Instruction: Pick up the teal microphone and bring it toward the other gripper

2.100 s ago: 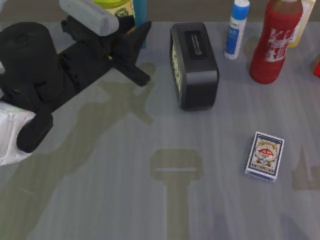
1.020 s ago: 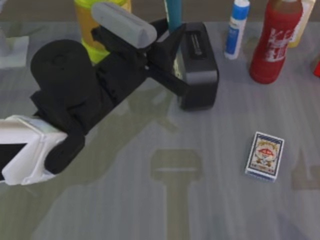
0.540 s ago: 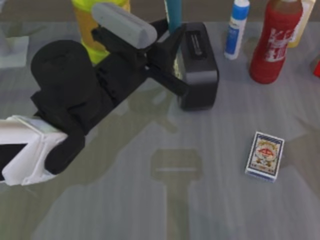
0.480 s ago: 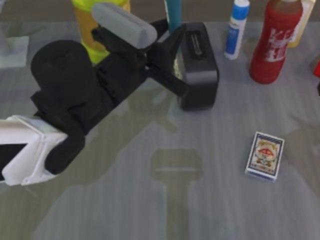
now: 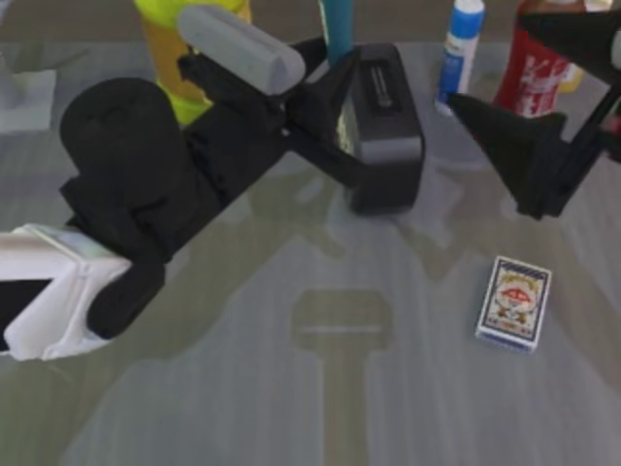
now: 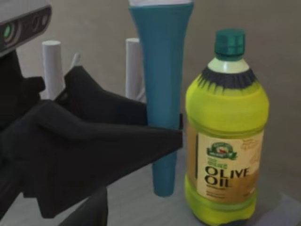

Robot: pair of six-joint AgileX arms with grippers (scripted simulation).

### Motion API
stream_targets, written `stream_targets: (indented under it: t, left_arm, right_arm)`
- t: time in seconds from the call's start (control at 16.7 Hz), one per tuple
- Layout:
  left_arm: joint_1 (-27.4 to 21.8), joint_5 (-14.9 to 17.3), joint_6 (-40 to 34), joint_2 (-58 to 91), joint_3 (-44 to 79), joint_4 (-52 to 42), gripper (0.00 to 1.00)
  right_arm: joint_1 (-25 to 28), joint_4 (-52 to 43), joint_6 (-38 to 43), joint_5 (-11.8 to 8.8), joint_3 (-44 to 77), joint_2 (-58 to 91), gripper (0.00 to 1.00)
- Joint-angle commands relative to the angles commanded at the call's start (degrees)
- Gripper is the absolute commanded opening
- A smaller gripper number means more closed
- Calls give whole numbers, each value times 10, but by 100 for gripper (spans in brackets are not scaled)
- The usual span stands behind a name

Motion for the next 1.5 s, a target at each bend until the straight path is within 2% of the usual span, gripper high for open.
stream_targets:
  t: [0.12, 0.24, 0.6, 0.78, 1.14, 1.26, 1.44, 1.5]
  left_arm:
    - [0, 0, 0, 0, 0, 0, 0]
    - [0, 0, 0, 0, 0, 0, 0]
    - [0, 0, 0, 0, 0, 0, 0]
    - [0, 0, 0, 0, 0, 0, 0]
    - [0, 0, 0, 0, 0, 0, 0]
    - [0, 0, 0, 0, 0, 0, 0]
    - [0, 0, 0, 0, 0, 0, 0]
    - [0, 0, 0, 0, 0, 0, 0]
  right_arm:
    - [16, 20, -4, -27, 34, 53, 100]
    - [25, 34, -6, -43, 56, 82, 100]
    - [26, 36, -7, -45, 61, 89, 100]
    - [49, 44, -6, -25, 99, 131, 100]
    - [118, 63, -4, 46, 214, 268, 100]
    - [126, 65, -3, 54, 226, 281, 100]
    - [126, 65, -3, 54, 226, 281, 100]
    - [126, 65, -3, 54, 226, 281, 92]
